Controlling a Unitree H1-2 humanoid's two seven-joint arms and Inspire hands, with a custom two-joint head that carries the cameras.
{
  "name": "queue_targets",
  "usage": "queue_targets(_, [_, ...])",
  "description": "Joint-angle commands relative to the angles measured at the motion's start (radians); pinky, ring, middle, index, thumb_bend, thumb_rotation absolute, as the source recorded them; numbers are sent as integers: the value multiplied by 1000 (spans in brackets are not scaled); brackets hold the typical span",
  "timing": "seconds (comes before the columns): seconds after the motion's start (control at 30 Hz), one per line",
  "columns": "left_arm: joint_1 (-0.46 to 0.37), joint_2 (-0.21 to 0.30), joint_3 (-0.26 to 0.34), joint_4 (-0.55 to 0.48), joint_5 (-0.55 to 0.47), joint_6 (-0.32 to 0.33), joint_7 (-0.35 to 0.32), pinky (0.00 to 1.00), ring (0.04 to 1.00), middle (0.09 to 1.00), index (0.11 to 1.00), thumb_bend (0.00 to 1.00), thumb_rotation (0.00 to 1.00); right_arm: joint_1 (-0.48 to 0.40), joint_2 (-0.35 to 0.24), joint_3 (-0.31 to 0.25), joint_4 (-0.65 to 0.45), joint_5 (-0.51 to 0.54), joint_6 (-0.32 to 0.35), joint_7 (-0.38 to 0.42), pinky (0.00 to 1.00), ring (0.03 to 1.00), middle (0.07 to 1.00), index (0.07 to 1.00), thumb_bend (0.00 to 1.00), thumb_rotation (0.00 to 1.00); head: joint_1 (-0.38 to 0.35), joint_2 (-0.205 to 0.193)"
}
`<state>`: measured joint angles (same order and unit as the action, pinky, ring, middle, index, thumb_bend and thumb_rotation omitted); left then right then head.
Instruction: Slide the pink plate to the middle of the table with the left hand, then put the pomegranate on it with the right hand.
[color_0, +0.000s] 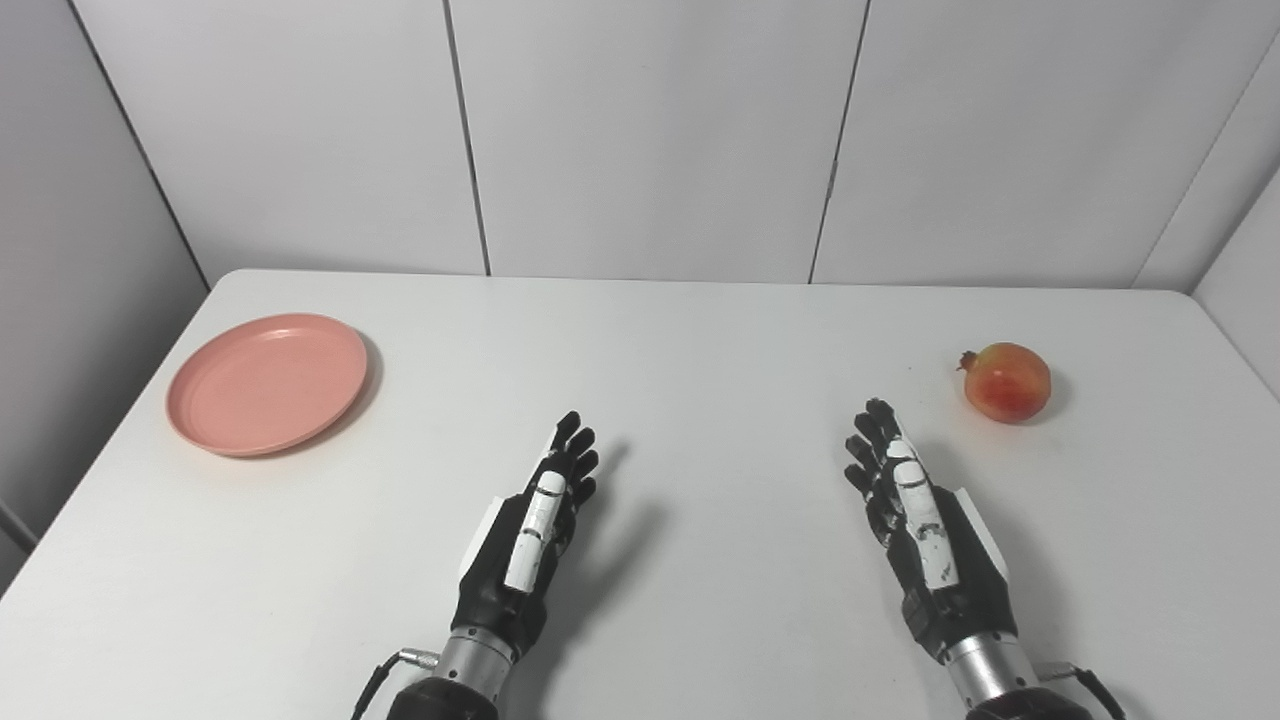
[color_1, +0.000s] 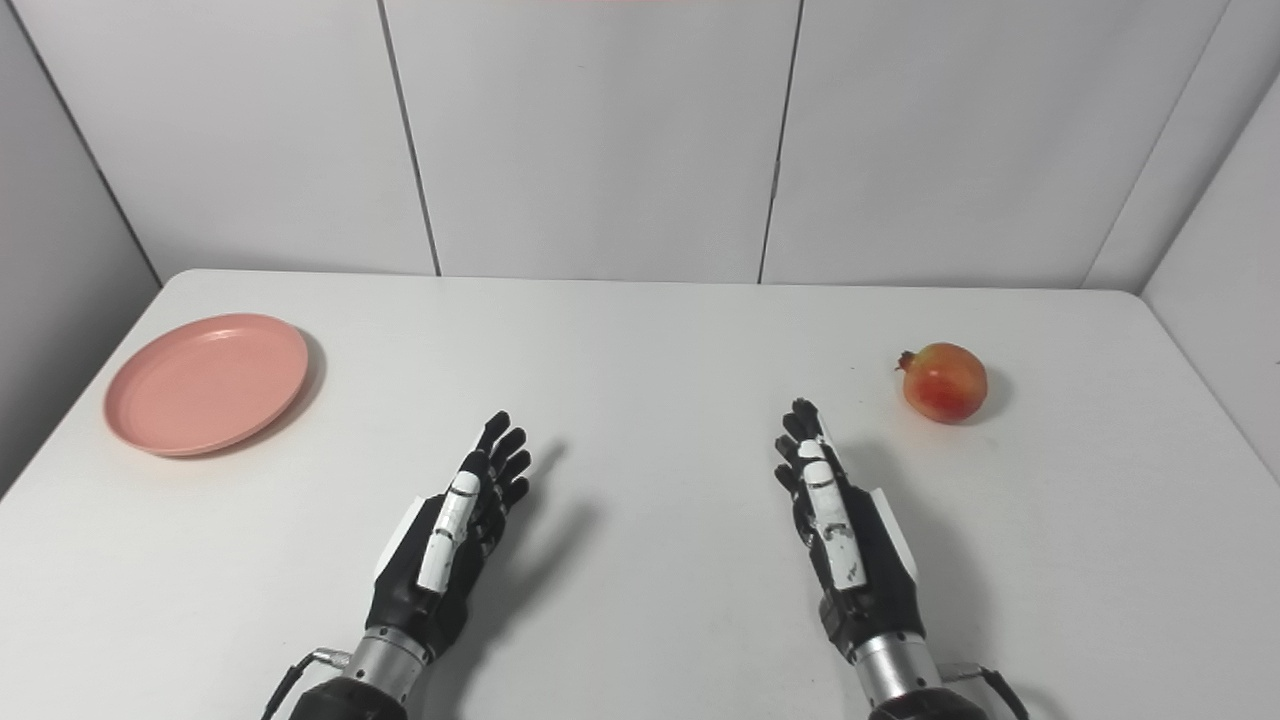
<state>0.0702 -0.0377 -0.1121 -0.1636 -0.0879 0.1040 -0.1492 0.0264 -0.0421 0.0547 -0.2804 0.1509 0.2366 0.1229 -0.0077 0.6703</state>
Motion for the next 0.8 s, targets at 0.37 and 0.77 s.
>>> queue_targets(0.37, [17,7,-8,-20,9,-37,-1,1000,1000,1000,1000,426,1000,-17,-2,-4,-11,8,-43,10,1000,993,1000,1000,216,1000,4,-2])
queue_targets(0.77, [17,1,-9,-15,5,-43,3,1000,998,1000,1000,419,1000,-17,-6,-5,-14,4,-38,7,1000,989,1000,1000,220,1000,38,-5])
